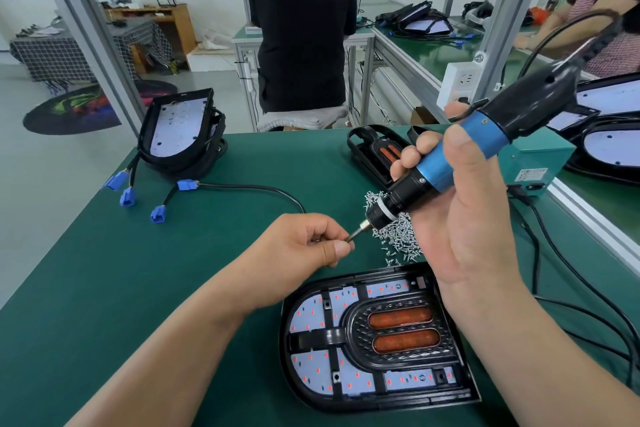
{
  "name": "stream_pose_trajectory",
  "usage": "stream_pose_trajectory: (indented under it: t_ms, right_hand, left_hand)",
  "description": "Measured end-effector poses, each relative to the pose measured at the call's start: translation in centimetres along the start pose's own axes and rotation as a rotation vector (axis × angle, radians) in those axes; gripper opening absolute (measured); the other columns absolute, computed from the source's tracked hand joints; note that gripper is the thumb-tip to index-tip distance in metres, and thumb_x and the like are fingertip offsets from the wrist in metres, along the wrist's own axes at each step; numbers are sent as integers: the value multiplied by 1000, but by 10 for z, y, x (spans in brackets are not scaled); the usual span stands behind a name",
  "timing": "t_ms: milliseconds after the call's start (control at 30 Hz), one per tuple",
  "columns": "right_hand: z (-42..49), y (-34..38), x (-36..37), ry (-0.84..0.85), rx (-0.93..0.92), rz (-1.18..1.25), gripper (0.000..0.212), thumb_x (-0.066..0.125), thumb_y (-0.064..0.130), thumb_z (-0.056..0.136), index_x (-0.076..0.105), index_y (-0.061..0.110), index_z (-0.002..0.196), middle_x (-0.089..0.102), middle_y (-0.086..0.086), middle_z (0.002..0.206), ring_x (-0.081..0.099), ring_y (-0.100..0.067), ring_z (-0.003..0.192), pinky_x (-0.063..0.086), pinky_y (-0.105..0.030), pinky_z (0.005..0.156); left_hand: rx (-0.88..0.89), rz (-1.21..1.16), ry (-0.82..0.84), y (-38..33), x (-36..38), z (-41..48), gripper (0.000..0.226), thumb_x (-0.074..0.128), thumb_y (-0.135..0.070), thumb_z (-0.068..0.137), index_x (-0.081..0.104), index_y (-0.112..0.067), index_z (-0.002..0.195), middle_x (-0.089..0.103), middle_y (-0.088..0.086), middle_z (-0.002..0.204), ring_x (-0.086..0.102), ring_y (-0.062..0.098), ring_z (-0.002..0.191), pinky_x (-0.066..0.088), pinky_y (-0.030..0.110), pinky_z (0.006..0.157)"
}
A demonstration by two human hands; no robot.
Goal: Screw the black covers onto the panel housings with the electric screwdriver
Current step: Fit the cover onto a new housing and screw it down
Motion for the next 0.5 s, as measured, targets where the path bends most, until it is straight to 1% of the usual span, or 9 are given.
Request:
stream_pose_trajectory:
  t_ms: [133, 200, 233, 333, 367, 433, 500]
  right_hand:
    - [0, -4, -10, -57, 15, 45, 21, 58, 13, 107, 52, 18, 126, 59, -4, 94, 62, -20, 87, 52, -40, 92]
    - [1, -5, -18, -112, 17, 77, 19, 59, 10, 105, 54, 17, 123, 63, -5, 94, 66, -21, 87, 55, -41, 92]
    - [2, -6, -21, -138, 22, 101, 19, 60, 9, 104, 55, 16, 121, 63, -6, 93, 67, -21, 86, 55, -41, 92]
    - [3, -10, -29, -197, 49, 189, 21, 61, 7, 102, 55, 14, 120, 61, -4, 88, 63, -19, 77, 56, -41, 88]
    - [2, -11, -30, -206, 56, 210, 22, 61, 6, 101, 54, 14, 121, 59, -3, 87, 61, -18, 75, 55, -40, 87]
    - [2, -11, -29, -200, 62, 233, 24, 59, 6, 101, 53, 13, 124, 57, -2, 86, 58, -16, 72, 54, -38, 86]
    - [0, -9, -24, -178, 64, 234, 23, 59, 7, 102, 54, 14, 123, 56, -1, 86, 57, -16, 71, 54, -37, 85]
  left_hand:
    - [-8, -18, 23, 1, 2, 0, 7, 74, -13, 98, 78, -16, 94, 68, -15, 68, 52, -8, 55, 40, 5, 57]
    - [-7, -34, 47, 0, 3, 1, 7, 75, -16, 97, 80, -20, 97, 69, -16, 70, 54, -7, 58, 41, 6, 59]
    - [-10, -45, 62, -1, 4, 0, 7, 75, -20, 96, 81, -23, 100, 69, -17, 71, 55, -5, 61, 42, 8, 59]
    - [-40, -63, 133, 0, 1, -2, 24, 73, -32, 92, 80, -31, 115, 63, -17, 73, 55, -1, 68, 44, 15, 61]
    - [-59, -86, 160, 1, 0, -3, 27, 72, -34, 92, 79, -31, 118, 62, -16, 74, 54, 0, 67, 43, 15, 60]
    - [-98, -153, 194, 4, -8, -7, 32, 71, -35, 94, 78, -23, 123, 61, -7, 76, 48, 5, 64, 39, 17, 57]
    - [-143, -136, 220, 9, -17, -11, 32, 68, -36, 95, 78, -20, 122, 58, -1, 78, 40, 10, 62, 33, 21, 56]
Point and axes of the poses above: each hand's wrist, its own z-axis towards the middle knuckle, its own x-axis out of the palm, y = z × x, the point moved 10 cm from there along z, towards the middle knuckle
